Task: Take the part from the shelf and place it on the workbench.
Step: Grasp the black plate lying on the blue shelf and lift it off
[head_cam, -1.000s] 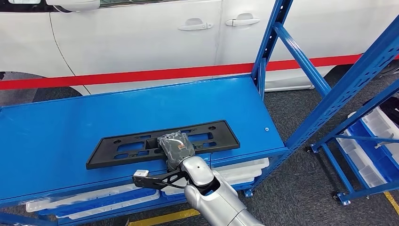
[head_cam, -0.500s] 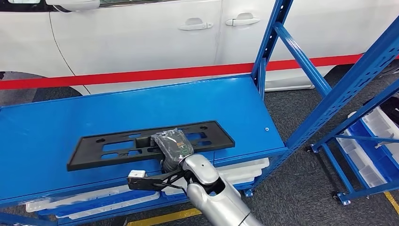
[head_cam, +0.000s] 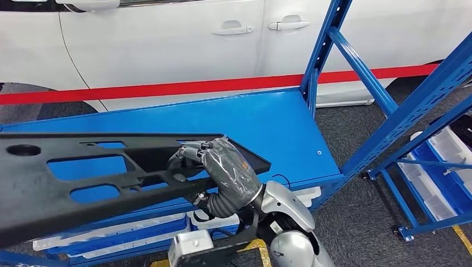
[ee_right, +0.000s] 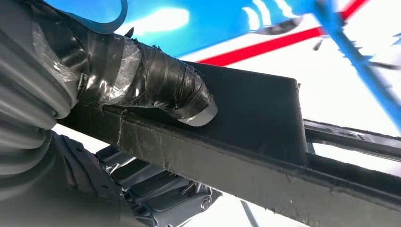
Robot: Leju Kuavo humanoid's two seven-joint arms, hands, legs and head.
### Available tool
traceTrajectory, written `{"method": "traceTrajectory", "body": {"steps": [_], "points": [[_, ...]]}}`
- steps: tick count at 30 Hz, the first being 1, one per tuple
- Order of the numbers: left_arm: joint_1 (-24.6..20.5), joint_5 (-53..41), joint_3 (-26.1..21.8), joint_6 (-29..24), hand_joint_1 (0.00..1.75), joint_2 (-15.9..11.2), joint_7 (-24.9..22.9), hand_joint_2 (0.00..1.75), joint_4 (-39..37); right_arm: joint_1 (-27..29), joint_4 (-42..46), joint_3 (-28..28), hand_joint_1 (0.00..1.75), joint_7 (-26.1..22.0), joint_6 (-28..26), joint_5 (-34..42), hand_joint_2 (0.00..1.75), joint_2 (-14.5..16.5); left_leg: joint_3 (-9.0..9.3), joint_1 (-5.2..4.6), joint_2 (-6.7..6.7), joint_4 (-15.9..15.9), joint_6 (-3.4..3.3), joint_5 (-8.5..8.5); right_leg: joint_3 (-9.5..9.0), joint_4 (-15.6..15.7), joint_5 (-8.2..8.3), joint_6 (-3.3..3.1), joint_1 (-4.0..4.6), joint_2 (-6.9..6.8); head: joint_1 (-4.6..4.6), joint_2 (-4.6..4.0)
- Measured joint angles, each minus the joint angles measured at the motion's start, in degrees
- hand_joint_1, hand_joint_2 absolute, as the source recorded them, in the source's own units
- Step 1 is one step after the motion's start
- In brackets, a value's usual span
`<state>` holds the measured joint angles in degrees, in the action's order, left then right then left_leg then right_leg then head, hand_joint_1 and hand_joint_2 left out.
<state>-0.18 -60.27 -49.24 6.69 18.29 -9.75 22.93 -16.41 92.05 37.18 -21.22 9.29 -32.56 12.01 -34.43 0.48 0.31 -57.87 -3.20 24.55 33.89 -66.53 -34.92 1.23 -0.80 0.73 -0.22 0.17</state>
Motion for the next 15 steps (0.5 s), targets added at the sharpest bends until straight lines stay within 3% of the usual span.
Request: {"method": "traceTrajectory", "body": {"steps": [2,3,4,6,8,11,13,15], "points": [[-0.01,-0.42,-0.49,0.05,0.0,0.0,0.04,1.75,0.0,0.52,1.76,0.0,1.75,-0.29,0.51,1.32,1.75,-1.05,-0.2,-0.05,0.19,-0.19,-0.02,-0.01,2.95,-6.35,-2.2,0.08,-0.02,-0.07,0.01,0.0],[-0.01,-0.5,-0.66,0.07,0.0,0.01,0.06,1.75,0.0,0.76,2.34,-0.01,1.75,-0.33,0.64,1.52,1.75,-1.45,-0.33,-0.06,0.25,-0.35,-0.01,-0.01,3.27,-7.02,-1.67,0.06,-0.03,-0.11,0.01,0.0],[-0.03,-0.54,-0.77,0.09,0.0,0.02,0.07,1.75,0.0,0.92,2.87,-0.01,1.75,-0.35,0.74,1.66,1.75,-1.76,-0.45,-0.07,0.28,-0.52,0.02,-0.01,2.52,-5.5,-0.12,-0.03,-0.05,-0.19,0.02,0.0],[-0.11,-0.71,-0.89,0.54,0.0,0.06,-0.35,1.75,-0.01,0.99,3.82,0.0,1.75,-0.62,1.27,2.37,1.75,-2.24,-0.67,-0.1,0.27,-0.86,0.24,-0.07,-1.23,1.85,3.53,-0.41,-0.01,-0.41,0.01,0.0],[-0.25,-1.15,-1.16,1.63,0.0,0.11,-1.44,1.75,-0.06,0.87,4.68,0.17,1.75,-1.21,2.15,3.93,1.75,-2.9,-0.85,-0.2,0.23,-1.03,0.87,-0.34,-3.71,6.99,5.44,-0.85,0.31,-0.52,-0.01,0.0],[-0.29,-1.89,-1.85,2.62,0.0,0.11,-2.56,1.75,-0.21,0.79,5.6,0.87,1.75,-1.79,2.89,5.53,1.75,-4.05,-1.19,-0.21,0.13,-0.88,2.19,-1.08,-3.4,7.97,6.28,-1.61,0.51,-0.53,-0.01,0.0],[-0.31,-2.1,-2.13,2.72,0.0,0.08,-2.73,1.75,-0.32,0.75,5.81,1.33,1.75,-1.87,3.0,5.72,1.75,-4.49,-2.07,-0.12,-0.07,-2.23,2.95,0.51,-2.8,8.55,7.24,-2.45,0.17,-0.85,-0.09,0.0],[-0.37,-2.17,-2.29,2.73,0.0,0.06,-2.75,1.75,-0.42,0.72,5.88,1.63,1.75,-1.89,3.02,5.82,1.75,-4.85,-4.02,0.11,-0.18,-7.7,3.54,5.26,-1.82,8.85,8.23,-3.08,0.04,-1.4,-0.22,0.0]]}}
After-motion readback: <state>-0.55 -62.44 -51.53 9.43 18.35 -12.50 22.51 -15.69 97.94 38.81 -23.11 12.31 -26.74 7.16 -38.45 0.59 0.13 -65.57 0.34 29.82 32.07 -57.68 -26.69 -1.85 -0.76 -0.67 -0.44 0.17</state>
